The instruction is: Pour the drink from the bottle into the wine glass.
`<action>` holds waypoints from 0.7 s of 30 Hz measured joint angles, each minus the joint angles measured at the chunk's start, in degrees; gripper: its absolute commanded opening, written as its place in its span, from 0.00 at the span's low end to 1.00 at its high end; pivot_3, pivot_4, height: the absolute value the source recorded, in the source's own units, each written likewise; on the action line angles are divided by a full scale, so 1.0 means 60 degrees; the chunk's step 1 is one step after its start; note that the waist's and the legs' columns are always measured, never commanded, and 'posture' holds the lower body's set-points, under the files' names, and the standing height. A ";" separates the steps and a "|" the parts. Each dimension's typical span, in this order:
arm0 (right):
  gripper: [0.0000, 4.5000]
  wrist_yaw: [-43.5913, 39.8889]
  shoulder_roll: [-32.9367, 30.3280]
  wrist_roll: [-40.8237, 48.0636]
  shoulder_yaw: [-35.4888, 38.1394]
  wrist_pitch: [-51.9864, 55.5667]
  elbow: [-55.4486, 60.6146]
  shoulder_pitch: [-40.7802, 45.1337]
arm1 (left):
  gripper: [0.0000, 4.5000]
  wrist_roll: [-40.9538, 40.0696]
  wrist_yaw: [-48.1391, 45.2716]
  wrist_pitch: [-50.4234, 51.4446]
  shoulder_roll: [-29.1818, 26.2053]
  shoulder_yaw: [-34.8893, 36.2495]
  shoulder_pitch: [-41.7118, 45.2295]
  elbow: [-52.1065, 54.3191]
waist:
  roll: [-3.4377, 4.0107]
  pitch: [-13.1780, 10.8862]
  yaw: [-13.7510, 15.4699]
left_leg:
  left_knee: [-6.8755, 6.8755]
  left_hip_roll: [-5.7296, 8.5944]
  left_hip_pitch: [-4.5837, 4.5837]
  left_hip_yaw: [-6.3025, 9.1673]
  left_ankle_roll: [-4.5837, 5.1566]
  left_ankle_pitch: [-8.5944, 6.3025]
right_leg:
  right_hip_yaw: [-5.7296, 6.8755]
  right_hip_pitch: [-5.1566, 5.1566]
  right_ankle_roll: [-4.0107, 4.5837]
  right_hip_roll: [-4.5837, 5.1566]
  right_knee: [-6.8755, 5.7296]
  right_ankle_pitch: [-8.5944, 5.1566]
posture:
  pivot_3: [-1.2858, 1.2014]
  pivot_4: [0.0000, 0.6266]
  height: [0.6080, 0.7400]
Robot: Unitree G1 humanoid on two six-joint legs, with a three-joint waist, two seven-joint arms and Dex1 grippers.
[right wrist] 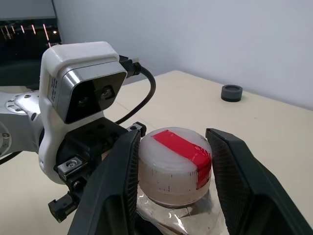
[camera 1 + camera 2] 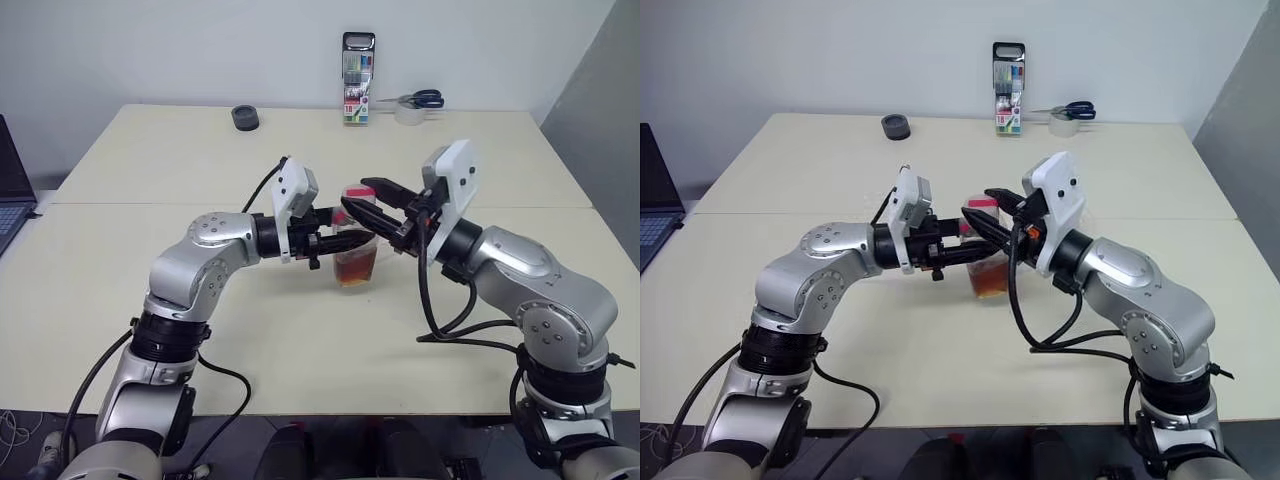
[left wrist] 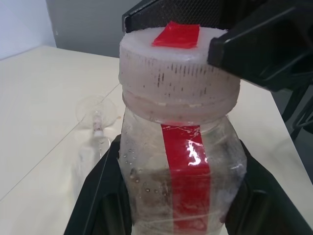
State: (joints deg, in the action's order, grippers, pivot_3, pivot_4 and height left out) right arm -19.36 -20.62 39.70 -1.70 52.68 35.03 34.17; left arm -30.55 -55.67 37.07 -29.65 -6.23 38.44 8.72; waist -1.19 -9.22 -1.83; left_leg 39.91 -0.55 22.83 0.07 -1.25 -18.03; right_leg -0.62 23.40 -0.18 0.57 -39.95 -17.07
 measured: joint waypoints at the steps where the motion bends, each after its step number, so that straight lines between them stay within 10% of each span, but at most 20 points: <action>1: 0.39 -0.0432 -0.0222 0.0199 0.0034 -0.0014 -0.0132 0.0091 | 0.41 -0.0113 -0.0133 0.0096 -0.0178 0.0010 -0.0068 0.0161 | 0.0002 -0.0001 -0.0003 | -0.0002 0.0001 -0.0002 -0.0002 0.0001 0.0000 | -0.0002 0.0001 0.0000 0.0000 0.0000 0.0000 | 0.52 0.24 1.00; 9: 0.39 -0.4734 -0.1496 0.1261 -0.0193 -0.0274 -0.2350 0.1957 | 0.41 -0.1269 -0.1767 0.0741 -0.1342 0.0458 -0.0213 0.1047 | 0.0006 -0.0004 0.0004 | -0.0001 -0.0001 -0.0008 0.0003 0.0012 -0.0007 | 0.0004 -0.0005 0.0001 -0.0006 0.0004 0.0000 | 0.52 0.24 1.00; 17: 0.99 -0.4705 -0.2473 0.1954 0.0481 0.0457 -0.1924 0.1054 | 0.41 -0.0946 -0.1810 0.0246 -0.1182 0.0163 0.0009 0.0997 | 0.0002 -0.0005 0.0111 | 0.0003 0.0003 0.0014 0.0006 0.0011 -0.0006 | 0.0010 -0.0006 0.0000 0.0008 0.0029 0.0000 | 0.52 0.24 1.00; 21: 0.99 -0.3735 -0.2760 0.2679 0.1272 0.0970 -0.0749 0.0150 | 0.41 -0.0690 -0.1333 0.0116 -0.1082 0.0201 -0.0317 0.0782 | 0.0003 -0.0005 0.0025 | -0.0002 -0.0001 0.0006 0.0008 0.0013 -0.0007 | 0.0010 -0.0003 0.0000 0.0006 0.0010 -0.0001 | 0.52 0.24 1.00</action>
State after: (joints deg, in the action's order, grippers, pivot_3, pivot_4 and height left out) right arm -41.76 -37.18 55.78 5.93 58.50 30.53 35.07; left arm -34.68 -63.67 37.77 -36.14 -5.02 36.54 13.41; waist -1.17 -9.25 -1.68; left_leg 39.90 -0.55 22.86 0.11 -1.17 -18.07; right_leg -0.56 23.38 -0.18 0.60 -39.89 -17.07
